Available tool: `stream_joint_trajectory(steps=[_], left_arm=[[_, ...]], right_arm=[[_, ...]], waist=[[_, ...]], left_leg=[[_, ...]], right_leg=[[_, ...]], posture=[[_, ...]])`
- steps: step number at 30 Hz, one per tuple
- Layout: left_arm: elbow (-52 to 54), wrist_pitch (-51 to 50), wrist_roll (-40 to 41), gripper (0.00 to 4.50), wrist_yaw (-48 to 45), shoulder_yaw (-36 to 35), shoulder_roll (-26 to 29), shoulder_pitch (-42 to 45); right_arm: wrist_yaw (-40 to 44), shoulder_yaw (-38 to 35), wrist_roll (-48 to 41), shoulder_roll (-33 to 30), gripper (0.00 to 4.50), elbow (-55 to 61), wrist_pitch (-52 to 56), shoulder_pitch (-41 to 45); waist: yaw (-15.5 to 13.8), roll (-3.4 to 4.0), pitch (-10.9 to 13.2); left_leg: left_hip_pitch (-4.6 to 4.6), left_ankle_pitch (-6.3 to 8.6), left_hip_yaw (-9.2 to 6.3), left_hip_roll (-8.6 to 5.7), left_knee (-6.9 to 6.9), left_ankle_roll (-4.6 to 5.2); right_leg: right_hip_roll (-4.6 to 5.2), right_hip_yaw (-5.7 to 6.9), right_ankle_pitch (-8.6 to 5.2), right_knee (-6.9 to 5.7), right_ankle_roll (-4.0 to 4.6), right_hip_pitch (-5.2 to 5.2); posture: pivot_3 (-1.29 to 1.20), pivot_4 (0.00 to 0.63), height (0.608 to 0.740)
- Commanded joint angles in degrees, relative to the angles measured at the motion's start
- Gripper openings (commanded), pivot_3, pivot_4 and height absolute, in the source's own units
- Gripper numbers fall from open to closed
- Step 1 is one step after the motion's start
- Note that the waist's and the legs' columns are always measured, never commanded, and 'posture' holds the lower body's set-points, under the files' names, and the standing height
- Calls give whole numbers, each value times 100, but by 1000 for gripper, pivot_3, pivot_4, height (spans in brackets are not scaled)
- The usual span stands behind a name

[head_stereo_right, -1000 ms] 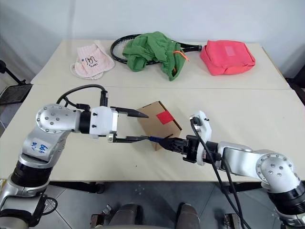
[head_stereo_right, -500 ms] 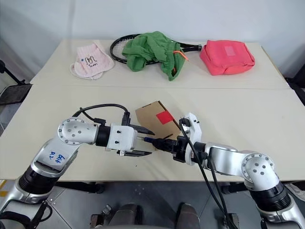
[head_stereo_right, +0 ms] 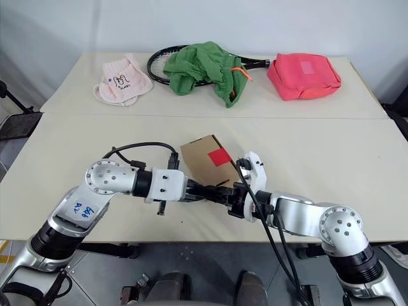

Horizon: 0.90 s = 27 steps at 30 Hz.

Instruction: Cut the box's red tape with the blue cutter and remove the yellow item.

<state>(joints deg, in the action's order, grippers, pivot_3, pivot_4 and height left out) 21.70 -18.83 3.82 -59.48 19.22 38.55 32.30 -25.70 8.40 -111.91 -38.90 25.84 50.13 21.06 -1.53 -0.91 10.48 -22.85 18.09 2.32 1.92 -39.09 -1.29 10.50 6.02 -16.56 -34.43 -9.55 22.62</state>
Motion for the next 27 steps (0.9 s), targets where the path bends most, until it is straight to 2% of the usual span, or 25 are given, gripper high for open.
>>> stream_joint_trajectory(steps=[1, 8, 10, 11, 14, 16, 17, 23, 27], left_arm=[[169, 50, -104, 402, 18, 32, 15, 5], [115, 176, -201, 402, -6, 12, 69, -36], [101, 200, -218, 402, -4, 4, 80, -43], [93, 210, -222, 402, -6, 0, 85, -45], [65, 247, -223, 402, -14, -39, 99, -42], [40, 271, -215, 402, -19, -64, 101, -31], [36, 277, -203, 402, -28, -87, 114, -23], [66, 350, -150, 402, -118, -158, 228, -72], [16, 562, -74, 402, -323, -115, 286, -45]], right_arm=[[21, -135, -109, 12, 1883, 287, -12, -22], [176, -247, -109, 39, 1883, 314, -12, -100], [267, -299, -109, 28, 2596, 325, -8, -120], [353, -318, -109, 45, 2732, 334, -2, -134], [641, -348, -109, 15, 3587, 382, 65, -190], [827, -369, -109, -77, 4309, 407, 125, -222], [997, -453, -109, -221, 4461, 422, 186, -254], [2003, -1340, -109, -1741, 4461, 188, 747, -868], [3005, -2162, -109, -2741, 4461, -308, 1330, -1436]], waist=[[0, 0, 0], [-2, 0, 0], [-3, 0, 0], [-2, 0, 0], [-2, 0, 0], [-2, 0, 0], [-3, 0, 0], [-39, 0, 0], [-54, 0, 0]], left_leg=[[0, 0, 0, 0, 0, 0], [0, 0, 0, 0, 0, 0], [0, 0, 0, 0, 0, 0], [-1, 0, 0, 0, 0, 1], [-1, 1, 0, 0, 0, 1], [-1, 1, 0, 0, 0, 1], [-1, 1, 0, 0, 0, 1], [-6, 3, -1, -1, -3, 6], [-5, 4, 0, 0, -2, 7]], right_leg=[[0, 0, 0, 0, 0, 0], [0, 0, 0, 0, 0, 0], [0, 0, 0, 0, 0, 0], [0, 0, 0, 0, 0, 0], [0, 0, 0, 0, 0, 0], [0, 0, 0, 0, 0, 0], [0, 0, 0, 0, 0, 0], [1, 1, 0, 3, 0, 0], [1, 1, 0, 4, 0, 0]], posture=[[0, 150, 740], [0, 150, 740], [0, 150, 740], [0, 150, 740], [0, 150, 740], [0, 150, 740], [0, 150, 740], [0, 150, 740], [0, 150, 740]])
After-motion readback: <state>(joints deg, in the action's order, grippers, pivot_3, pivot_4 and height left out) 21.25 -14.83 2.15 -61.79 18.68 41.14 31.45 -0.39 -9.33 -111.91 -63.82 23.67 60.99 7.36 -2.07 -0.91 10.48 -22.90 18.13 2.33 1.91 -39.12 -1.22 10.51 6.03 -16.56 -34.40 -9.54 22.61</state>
